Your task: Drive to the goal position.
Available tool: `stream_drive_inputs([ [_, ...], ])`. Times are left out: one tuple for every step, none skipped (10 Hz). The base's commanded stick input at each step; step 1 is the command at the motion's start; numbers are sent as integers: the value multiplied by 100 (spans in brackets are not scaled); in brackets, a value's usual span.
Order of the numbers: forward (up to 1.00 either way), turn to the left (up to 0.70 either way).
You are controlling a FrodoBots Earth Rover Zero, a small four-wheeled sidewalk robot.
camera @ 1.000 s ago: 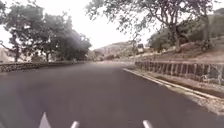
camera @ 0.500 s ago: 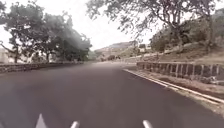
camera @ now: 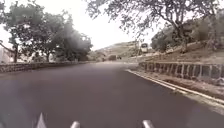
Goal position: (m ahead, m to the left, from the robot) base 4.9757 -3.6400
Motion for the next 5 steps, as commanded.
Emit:
stream_drive_inputs([
  [50,0],
  [50,0],
  [50,0],
  [50,0],
  [50,0],
])
